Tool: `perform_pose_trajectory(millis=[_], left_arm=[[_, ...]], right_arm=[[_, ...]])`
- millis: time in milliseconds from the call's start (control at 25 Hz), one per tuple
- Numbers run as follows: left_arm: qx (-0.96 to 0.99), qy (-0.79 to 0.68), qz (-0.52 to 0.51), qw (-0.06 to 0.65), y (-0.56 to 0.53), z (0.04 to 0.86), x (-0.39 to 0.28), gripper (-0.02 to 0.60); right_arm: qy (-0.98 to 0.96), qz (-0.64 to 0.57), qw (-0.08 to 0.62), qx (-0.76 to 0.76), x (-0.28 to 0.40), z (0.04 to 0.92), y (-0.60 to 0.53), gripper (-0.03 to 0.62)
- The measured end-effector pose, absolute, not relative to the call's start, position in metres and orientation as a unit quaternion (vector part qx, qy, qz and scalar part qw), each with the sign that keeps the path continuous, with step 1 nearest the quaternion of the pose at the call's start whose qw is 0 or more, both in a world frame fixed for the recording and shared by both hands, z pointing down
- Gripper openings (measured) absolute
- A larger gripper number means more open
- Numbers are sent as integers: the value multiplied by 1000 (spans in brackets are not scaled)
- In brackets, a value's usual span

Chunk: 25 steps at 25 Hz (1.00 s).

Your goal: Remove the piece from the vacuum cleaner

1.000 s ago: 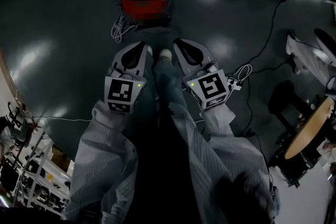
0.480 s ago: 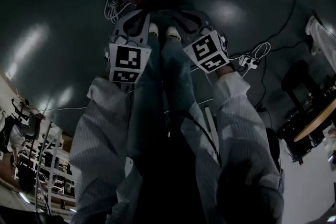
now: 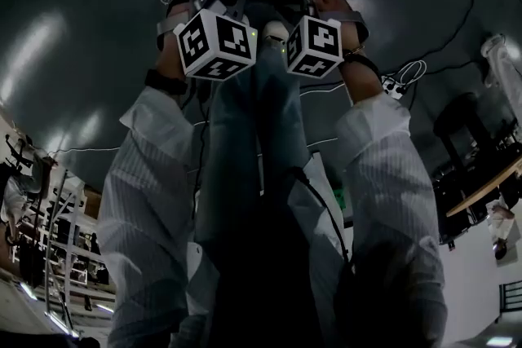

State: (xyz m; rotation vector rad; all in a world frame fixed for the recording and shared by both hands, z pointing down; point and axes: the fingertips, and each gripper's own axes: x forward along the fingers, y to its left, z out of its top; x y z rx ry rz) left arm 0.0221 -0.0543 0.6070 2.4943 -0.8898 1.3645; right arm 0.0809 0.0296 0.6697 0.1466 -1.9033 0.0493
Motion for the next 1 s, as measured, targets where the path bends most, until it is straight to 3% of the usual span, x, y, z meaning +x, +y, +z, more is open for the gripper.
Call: perform_pose_trajectory(millis=[240, 400, 1000], left_arm=[[818, -323, 471, 67, -61, 613, 26, 118], [812, -340, 469, 73, -65, 611, 23, 118], [801, -355, 471, 100, -65, 614, 15, 118]], right_arm=[[-814, 13, 580, 41, 86, 664, 29, 160], [-815, 12, 579, 13, 83, 660, 36, 35], [-817, 38, 571, -61, 75, 660, 66, 40]])
